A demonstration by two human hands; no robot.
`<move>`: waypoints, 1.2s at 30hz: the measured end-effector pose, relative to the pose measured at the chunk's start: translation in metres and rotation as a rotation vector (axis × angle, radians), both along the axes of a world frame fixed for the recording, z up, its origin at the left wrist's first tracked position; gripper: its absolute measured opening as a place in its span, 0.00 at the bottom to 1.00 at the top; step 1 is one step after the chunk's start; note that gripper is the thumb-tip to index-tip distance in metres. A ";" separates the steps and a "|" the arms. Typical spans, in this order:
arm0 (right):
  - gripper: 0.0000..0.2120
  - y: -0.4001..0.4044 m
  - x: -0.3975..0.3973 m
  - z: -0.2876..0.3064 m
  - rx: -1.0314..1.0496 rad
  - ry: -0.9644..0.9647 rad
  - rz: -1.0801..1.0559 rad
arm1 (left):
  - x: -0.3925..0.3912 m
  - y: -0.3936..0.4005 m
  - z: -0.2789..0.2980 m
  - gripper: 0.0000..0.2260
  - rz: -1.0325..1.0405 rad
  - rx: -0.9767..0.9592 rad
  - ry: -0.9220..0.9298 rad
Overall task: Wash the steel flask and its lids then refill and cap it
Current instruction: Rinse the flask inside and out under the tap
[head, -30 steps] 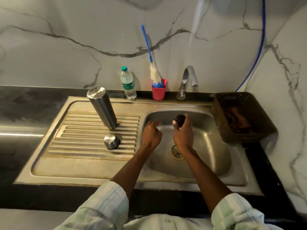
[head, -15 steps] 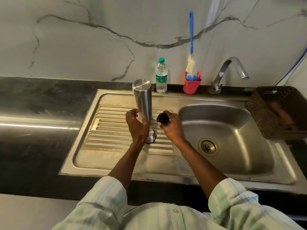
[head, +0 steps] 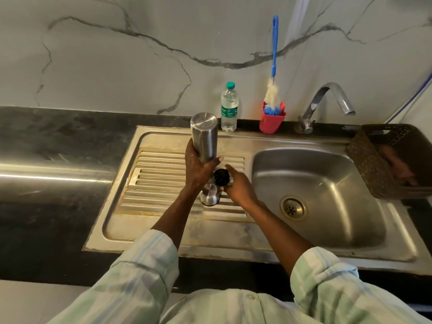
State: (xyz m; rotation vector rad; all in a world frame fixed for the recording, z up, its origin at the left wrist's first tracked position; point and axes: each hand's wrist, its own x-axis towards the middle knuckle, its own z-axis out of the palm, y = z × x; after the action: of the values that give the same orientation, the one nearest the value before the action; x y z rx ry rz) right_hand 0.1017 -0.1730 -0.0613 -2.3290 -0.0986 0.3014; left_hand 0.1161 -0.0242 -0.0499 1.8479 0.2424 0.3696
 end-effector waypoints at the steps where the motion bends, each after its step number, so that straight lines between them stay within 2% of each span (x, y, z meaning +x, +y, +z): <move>1: 0.37 -0.002 0.000 -0.001 0.010 0.001 0.000 | 0.001 -0.001 0.003 0.44 0.003 0.007 0.005; 5: 0.35 -0.021 0.003 0.001 0.053 -0.025 -0.052 | 0.008 -0.009 0.015 0.34 0.091 0.042 0.023; 8: 0.32 -0.041 0.009 0.005 0.121 -0.042 -0.100 | 0.012 -0.024 0.031 0.34 0.154 0.026 -0.049; 11: 0.27 -0.068 0.018 0.013 0.205 -0.069 -0.169 | 0.017 -0.052 0.057 0.33 0.180 -0.066 -0.100; 14: 0.18 -0.105 0.028 0.020 0.251 -0.142 -0.231 | 0.021 -0.093 0.077 0.29 0.111 -0.274 -0.106; 17: 0.13 -0.152 0.040 0.018 0.237 -0.145 -0.294 | 0.022 -0.137 0.070 0.28 -0.014 -0.447 -0.017; 22: 0.07 -0.237 0.063 0.014 0.358 -0.016 -0.440 | 0.012 -0.215 0.037 0.30 -0.174 -0.417 0.268; 26: 0.13 -0.280 0.089 0.021 0.412 -0.009 -0.414 | 0.014 -0.266 0.008 0.37 -0.257 -0.369 0.363; 28: 0.16 -0.294 0.106 0.026 0.442 -0.008 -0.367 | 0.018 -0.289 0.000 0.35 -0.286 -0.358 0.369; 32: 0.19 -0.304 0.141 0.034 0.492 0.051 -0.207 | 0.032 -0.314 0.000 0.23 -0.201 -0.342 0.381; 36: 0.27 -0.296 0.175 0.034 0.634 0.140 -0.173 | 0.053 -0.315 -0.006 0.30 -0.182 -0.273 0.435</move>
State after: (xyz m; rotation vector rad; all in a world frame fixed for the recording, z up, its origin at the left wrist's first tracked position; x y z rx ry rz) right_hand 0.2769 -0.4692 -0.0272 -1.6710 0.0695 0.2942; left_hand 0.1694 -0.3388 -0.0564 1.6454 0.3969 -0.1894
